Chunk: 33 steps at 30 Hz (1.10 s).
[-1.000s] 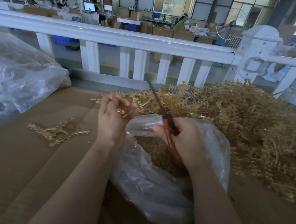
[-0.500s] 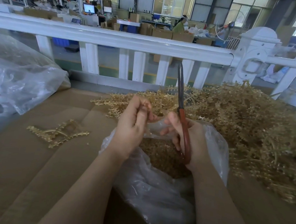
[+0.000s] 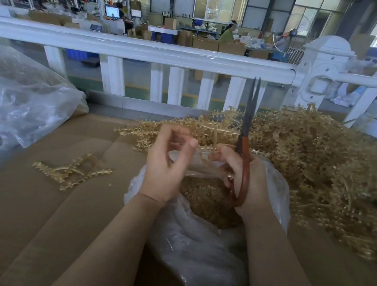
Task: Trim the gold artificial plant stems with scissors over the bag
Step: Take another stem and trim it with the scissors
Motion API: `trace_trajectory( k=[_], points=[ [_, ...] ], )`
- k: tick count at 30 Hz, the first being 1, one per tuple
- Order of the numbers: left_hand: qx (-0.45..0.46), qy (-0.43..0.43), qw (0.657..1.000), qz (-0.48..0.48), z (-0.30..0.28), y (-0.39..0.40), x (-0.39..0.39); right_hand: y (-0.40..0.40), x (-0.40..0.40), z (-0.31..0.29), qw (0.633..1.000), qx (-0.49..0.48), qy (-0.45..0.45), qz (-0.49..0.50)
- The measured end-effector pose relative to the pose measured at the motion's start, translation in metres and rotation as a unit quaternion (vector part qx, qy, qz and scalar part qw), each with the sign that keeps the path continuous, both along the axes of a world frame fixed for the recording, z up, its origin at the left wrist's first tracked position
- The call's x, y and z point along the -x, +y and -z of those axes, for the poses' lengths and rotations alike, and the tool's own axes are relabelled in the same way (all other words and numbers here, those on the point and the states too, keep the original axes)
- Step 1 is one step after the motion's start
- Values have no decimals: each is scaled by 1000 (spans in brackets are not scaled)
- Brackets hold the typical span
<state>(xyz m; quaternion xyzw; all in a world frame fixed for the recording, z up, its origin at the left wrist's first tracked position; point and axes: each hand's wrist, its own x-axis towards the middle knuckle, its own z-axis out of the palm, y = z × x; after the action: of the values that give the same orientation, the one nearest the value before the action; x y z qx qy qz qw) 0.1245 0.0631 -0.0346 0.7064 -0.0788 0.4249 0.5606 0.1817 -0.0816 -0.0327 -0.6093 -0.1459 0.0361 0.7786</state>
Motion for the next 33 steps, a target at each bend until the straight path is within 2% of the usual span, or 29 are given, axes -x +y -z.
trace_trajectory(
  k=[4,9,16,21,26,33],
  points=[
    [140,39,989,20,-3,7,1,-4,-3,4,999,-31,-38,-8],
    [209,84,972,63,-3,10,-2,-5,-4,5,998,-24,-49,-23],
    [156,172,963,133,0,12,-2,-5,-2,4,997,-28,-58,-42],
    [129,161,965,163,-2,13,-1,-5,-1,3,997,-12,-54,-55],
    [176,119,963,164,-1,13,-1,-4,-1,2,996,-23,-44,-69],
    [222,104,959,141,-3,16,0,-5,-7,6,995,-64,-29,-68]
  ],
)
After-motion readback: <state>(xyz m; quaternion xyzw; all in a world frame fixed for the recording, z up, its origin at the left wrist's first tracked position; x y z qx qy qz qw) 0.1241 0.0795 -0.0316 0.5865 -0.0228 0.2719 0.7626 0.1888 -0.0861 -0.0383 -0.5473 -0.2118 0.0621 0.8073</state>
